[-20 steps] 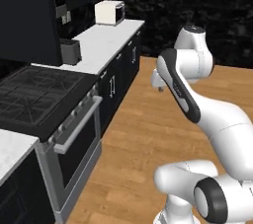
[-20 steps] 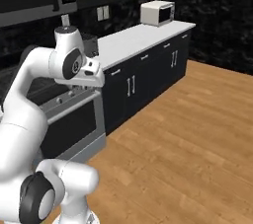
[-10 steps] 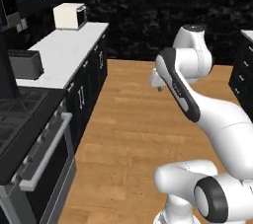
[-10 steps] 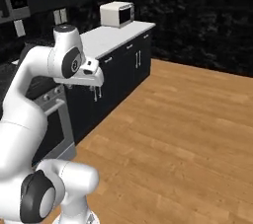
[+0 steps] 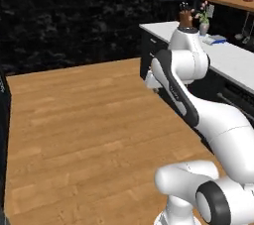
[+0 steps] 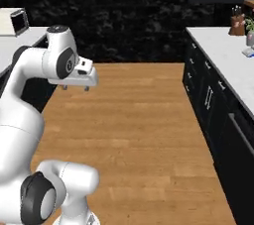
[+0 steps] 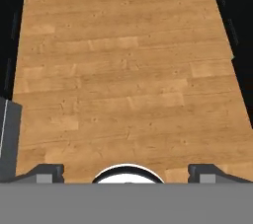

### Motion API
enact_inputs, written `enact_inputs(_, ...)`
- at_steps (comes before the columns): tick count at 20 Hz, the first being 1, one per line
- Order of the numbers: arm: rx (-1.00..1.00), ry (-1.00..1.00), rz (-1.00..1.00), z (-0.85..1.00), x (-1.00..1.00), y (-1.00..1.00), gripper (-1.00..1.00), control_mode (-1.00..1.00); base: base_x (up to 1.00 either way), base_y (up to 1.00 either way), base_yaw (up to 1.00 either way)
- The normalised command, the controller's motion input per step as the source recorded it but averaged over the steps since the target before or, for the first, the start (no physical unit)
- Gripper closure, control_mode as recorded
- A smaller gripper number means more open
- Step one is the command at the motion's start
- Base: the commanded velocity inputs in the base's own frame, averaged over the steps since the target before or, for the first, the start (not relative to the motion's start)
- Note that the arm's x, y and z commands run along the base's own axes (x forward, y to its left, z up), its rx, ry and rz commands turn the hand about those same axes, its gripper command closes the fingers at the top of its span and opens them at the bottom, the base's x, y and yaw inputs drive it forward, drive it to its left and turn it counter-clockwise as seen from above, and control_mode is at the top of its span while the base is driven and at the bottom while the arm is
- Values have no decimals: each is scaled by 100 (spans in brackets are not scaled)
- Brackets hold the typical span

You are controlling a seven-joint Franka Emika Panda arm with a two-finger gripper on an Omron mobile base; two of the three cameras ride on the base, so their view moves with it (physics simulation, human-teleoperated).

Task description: Gather all objects into one cabinet and sort the glasses and bowls to opposite sides.

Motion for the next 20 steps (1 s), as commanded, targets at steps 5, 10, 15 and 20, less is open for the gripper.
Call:
enact_inputs(5,0,0,0,0,0,0,-100,100,63,26,-52)
enact_inputs(10,0,0,0,0,0,0,-100,100,100,84,-21)
enact_inputs(15,0,0,0,0,0,0,-100,100,100,46,-5)
enact_inputs(20,0,0,0,0,0,0,-100,100,100,16,-3)
